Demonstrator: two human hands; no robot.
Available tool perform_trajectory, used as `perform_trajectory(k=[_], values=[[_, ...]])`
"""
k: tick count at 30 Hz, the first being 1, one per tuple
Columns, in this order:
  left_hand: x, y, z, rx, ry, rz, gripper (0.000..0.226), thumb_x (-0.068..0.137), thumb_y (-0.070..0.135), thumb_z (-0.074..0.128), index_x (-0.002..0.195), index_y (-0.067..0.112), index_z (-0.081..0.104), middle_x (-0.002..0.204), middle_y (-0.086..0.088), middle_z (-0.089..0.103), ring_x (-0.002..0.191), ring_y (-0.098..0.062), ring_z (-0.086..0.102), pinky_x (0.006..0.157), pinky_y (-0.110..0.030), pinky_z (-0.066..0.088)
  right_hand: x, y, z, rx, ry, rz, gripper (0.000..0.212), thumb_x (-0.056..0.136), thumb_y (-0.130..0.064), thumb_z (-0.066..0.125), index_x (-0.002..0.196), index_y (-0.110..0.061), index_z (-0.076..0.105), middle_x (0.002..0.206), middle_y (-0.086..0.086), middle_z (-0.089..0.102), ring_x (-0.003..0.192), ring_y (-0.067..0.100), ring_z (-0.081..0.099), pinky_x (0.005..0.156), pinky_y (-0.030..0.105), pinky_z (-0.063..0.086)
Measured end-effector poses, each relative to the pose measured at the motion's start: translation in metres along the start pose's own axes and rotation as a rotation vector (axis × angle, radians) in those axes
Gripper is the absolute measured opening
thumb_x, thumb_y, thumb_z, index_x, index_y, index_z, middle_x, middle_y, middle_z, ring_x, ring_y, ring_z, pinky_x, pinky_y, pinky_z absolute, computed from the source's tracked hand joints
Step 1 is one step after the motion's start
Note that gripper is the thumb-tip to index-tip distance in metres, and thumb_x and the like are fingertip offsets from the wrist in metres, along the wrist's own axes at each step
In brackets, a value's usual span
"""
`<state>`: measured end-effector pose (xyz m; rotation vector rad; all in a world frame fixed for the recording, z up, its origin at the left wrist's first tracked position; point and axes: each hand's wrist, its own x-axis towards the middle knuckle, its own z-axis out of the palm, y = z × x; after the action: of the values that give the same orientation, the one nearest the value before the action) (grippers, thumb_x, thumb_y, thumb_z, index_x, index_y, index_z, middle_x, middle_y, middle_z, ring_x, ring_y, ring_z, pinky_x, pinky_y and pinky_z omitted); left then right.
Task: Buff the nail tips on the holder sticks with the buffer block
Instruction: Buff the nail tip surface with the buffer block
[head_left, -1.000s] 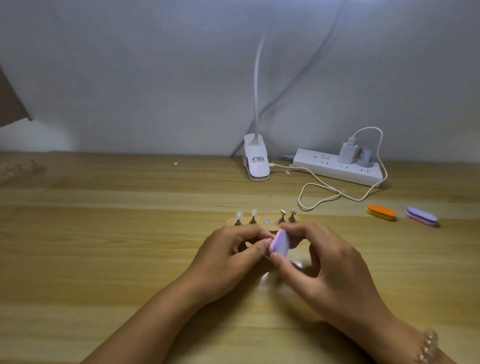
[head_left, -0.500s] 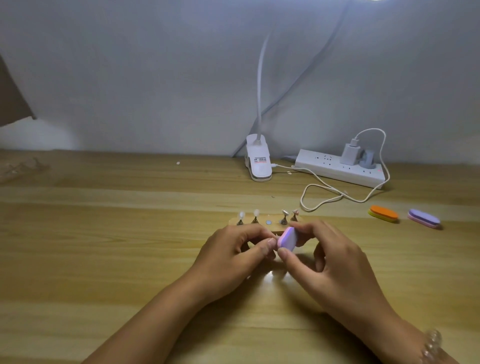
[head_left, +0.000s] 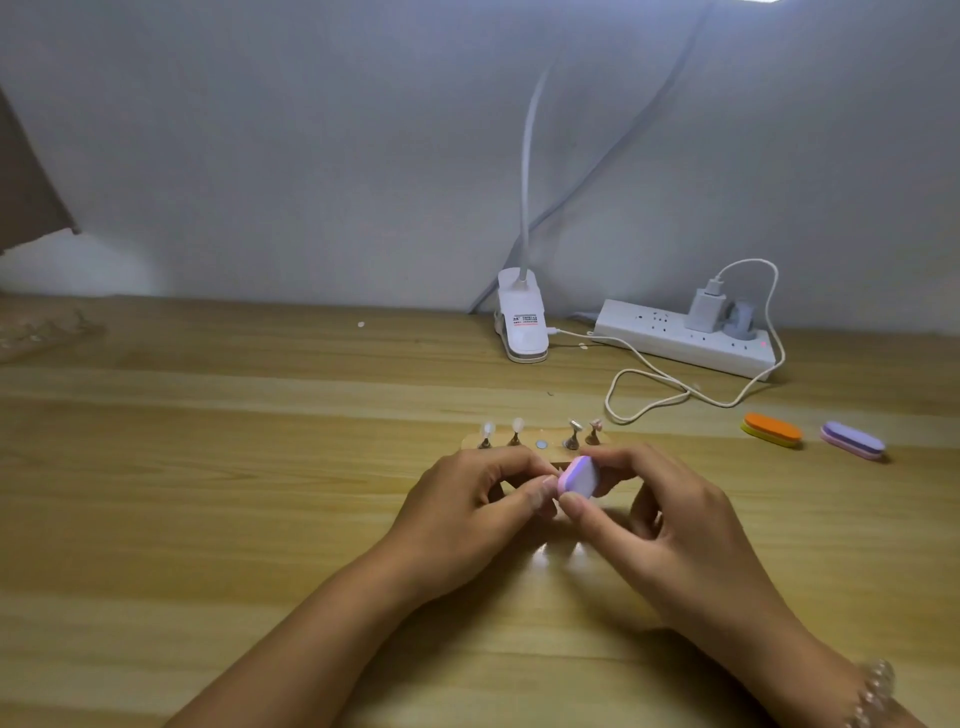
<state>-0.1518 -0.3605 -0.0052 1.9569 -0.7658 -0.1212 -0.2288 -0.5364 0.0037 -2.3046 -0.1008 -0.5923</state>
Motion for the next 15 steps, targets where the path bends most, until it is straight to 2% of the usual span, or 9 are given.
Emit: perform_trajectory(k=[3,5,8,11,13,15], values=[[-0.001,0.0,0.0,0.002,-0.008,0.003,0.022,0.091,0.037,0.055,0.094,0.027,0.074,0.082,0.011,0.07,0.079,-0.025,0.064,0.073,-0.047,0.052,-0.002,-0.003,0.001,-0.073,-0.014,-0.034,0.033,0.078,-0.053,0.068,0.104,-0.033,0.065,0.092,-0.018,0.063,0.058,0.007,0.052,0.056,0.022,0.038],[-0.001,-0.001,0.0,-0.01,-0.005,0.006,0.023,0.091,0.036,0.054,0.096,0.025,0.074,0.083,0.01,0.07,0.076,-0.022,0.063,0.071,-0.042,0.05,-0.003,-0.006,0.002,-0.056,-0.049,-0.049,0.032,0.076,-0.052,0.068,0.103,-0.035,0.065,0.093,-0.018,0.063,0.056,0.011,0.053,0.055,0.022,0.042],[-0.001,-0.003,0.002,-0.04,0.014,0.008,0.019,0.093,0.035,0.055,0.094,0.026,0.072,0.085,0.011,0.073,0.069,-0.008,0.06,0.061,-0.033,0.047,0.002,0.004,-0.002,0.031,0.066,0.058,0.022,0.078,-0.038,0.076,0.097,-0.034,0.066,0.091,-0.016,0.066,0.055,0.015,0.052,0.056,0.019,0.041],[-0.002,-0.004,0.003,-0.093,0.018,-0.003,0.012,0.1,0.022,0.056,0.096,0.025,0.068,0.091,0.011,0.075,0.067,0.005,0.062,0.059,-0.016,0.043,0.005,0.008,-0.004,0.119,0.142,0.127,0.027,0.079,-0.033,0.07,0.105,-0.033,0.063,0.095,-0.016,0.066,0.053,0.019,0.052,0.055,0.028,0.044],[-0.003,-0.004,0.003,-0.078,0.022,-0.009,0.012,0.101,0.02,0.054,0.097,0.024,0.065,0.091,0.014,0.075,0.068,0.002,0.064,0.06,-0.021,0.045,0.002,0.001,-0.001,0.109,0.097,0.062,0.032,0.081,-0.032,0.071,0.11,-0.031,0.058,0.098,-0.017,0.065,0.052,0.018,0.053,0.054,0.025,0.043],[-0.003,-0.002,0.003,-0.001,0.037,0.009,0.012,0.097,0.029,0.051,0.096,0.026,0.063,0.084,0.019,0.069,0.065,-0.006,0.061,0.062,-0.036,0.05,-0.002,-0.005,0.003,0.043,0.026,-0.02,0.034,0.08,-0.036,0.07,0.11,-0.031,0.055,0.099,-0.018,0.064,0.053,0.016,0.054,0.054,0.025,0.045]])
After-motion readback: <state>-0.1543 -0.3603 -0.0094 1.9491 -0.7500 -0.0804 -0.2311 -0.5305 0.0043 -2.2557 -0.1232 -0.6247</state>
